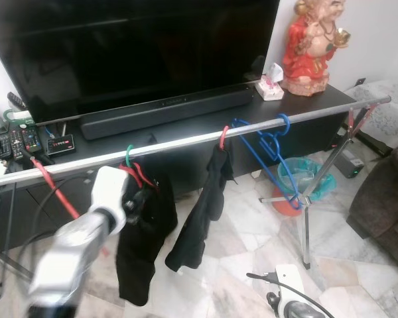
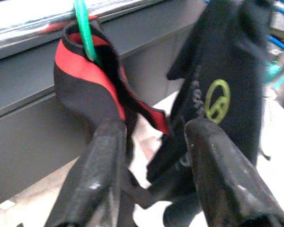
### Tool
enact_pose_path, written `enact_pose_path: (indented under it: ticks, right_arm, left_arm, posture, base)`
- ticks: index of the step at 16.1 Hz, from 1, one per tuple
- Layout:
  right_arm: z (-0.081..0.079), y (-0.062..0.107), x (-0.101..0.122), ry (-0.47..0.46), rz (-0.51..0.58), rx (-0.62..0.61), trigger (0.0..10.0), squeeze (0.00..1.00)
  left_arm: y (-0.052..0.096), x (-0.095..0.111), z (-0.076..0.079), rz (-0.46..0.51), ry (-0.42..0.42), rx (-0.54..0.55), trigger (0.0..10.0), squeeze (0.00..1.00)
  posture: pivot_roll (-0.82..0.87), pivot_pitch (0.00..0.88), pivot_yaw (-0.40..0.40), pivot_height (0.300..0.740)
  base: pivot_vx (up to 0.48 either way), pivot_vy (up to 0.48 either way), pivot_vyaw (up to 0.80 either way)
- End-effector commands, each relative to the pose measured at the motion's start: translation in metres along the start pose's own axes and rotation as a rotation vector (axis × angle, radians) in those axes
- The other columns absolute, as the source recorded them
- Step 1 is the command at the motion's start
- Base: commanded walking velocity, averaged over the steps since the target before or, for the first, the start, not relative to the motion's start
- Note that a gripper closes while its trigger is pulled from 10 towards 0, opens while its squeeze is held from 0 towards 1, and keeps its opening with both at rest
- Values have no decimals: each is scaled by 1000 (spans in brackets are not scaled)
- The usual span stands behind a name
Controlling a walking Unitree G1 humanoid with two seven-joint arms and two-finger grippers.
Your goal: Hang hanger
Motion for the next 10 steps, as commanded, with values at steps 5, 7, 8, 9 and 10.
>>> enact_pose_path:
  ticks: [5,7,8,9,10]
  right_arm:
    - [2,0,-1,-20,1,-10,10000,0]
    - [2,0,0,-23,1,-12,10000,0]
    - [2,0,0,-23,1,-12,10000,0]
    - [2,0,0,-24,2,-12,10000,0]
    - [2,0,0,-25,2,-12,10000,0]
  left_arm:
    - [75,-54,6,-211,6,-226,10000,0]
    - [94,-104,-15,-421,32,-91,10000,0]
    - [97,-136,-26,-515,73,26,10000,0]
    - [92,-161,-32,-553,100,126,10000,0]
    - [90,-166,-32,-557,117,146,10000,0]
  posture:
    - [94,1,-38,740]
    - [100,0,-38,740]
    - [100,0,-39,740]
    - [96,0,-40,740]
    - [96,0,-40,740]
  base:
    - [0,0,0]
    - [0,0,0]
    - [0,0,0]
    - [0,0,0]
    - [0,0,0]
Point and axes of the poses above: a point about 5 cm out from each wrist's last joint towards the gripper, its own y axis pointing back from the gripper into the wrist, its own x axis along the axis of the wrist's last joint, z = x × y, the point moved 3 cm from there along -y, pointing out of the wrist towards the gripper, and after that the axes turned 1 degree about -y, right-handed, at the moved point
